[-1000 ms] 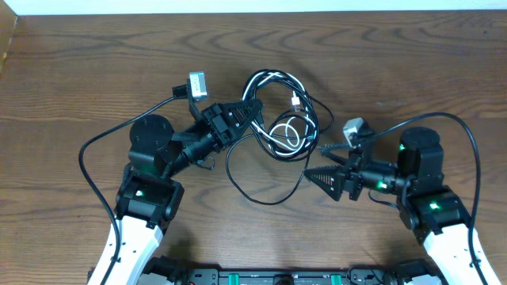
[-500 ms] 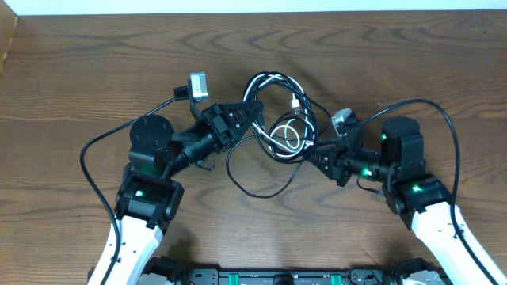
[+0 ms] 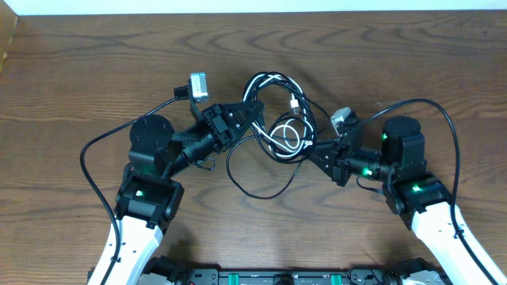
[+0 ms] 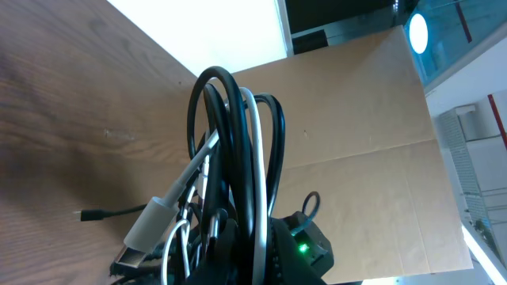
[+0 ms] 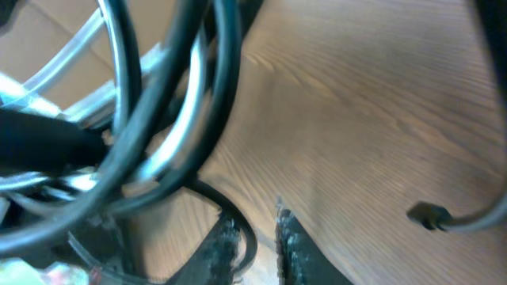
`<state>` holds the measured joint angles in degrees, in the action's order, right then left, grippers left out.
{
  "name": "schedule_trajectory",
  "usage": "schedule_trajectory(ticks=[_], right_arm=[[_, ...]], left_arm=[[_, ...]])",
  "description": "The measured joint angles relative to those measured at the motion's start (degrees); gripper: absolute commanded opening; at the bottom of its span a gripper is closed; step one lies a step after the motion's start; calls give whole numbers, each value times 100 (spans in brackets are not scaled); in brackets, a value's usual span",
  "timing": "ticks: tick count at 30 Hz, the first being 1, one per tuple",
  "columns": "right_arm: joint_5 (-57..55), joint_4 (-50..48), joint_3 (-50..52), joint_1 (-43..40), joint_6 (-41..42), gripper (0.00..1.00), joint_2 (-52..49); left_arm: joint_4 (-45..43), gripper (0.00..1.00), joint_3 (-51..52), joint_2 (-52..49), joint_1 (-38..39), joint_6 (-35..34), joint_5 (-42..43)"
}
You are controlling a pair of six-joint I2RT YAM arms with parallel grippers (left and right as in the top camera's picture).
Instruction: Untangle cables
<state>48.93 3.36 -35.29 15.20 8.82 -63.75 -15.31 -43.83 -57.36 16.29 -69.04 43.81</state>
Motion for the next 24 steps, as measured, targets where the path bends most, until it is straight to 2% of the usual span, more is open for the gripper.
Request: schedule_trajectory(ticks=[9,16,18,21,22,24], right_arm=[[116,-522,0,0,-9,33,0],[116,-763,0,184,2,27,0],[111,-826,0,273,-9,22,-4],[24,-881,0,382,9,4,-20],[-11,-890,0,428,11,1,-31],[-63,-887,0,470,4,1,-39]], left_arm=[[-4,7,0,0,0,-295,-4],[-155,7,0,0,0,-514,-26],[-166,7,0,0,-2,-597,-35],[-170,7,0,0,0,-710,-46],[-168,8,0,0,0,-745,-46],[-168,7,0,0,0,-772,-46]])
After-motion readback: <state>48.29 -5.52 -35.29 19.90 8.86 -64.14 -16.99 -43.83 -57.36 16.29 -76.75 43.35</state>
